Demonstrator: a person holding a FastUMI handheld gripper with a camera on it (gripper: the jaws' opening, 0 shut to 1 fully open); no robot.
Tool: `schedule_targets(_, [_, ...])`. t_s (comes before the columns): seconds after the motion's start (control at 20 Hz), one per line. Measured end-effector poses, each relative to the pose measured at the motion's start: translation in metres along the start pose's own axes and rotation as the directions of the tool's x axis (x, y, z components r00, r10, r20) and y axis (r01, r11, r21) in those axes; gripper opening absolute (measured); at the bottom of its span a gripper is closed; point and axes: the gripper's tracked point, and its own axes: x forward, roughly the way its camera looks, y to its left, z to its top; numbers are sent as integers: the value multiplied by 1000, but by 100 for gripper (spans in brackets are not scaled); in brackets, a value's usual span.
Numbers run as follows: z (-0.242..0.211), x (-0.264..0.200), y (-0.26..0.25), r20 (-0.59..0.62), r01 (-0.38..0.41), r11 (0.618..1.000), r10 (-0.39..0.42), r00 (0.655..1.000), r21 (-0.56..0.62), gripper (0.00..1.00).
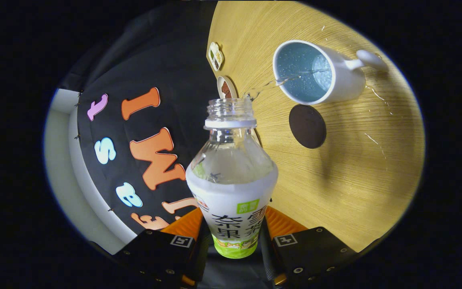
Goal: Take the bottle from table, then pour the juice into the cup, finally place the bottle on the coaster
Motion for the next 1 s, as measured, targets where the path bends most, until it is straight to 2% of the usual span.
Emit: schedule_targets(1.0, [0,0,16,-10,-26,995,27,1000,92,59])
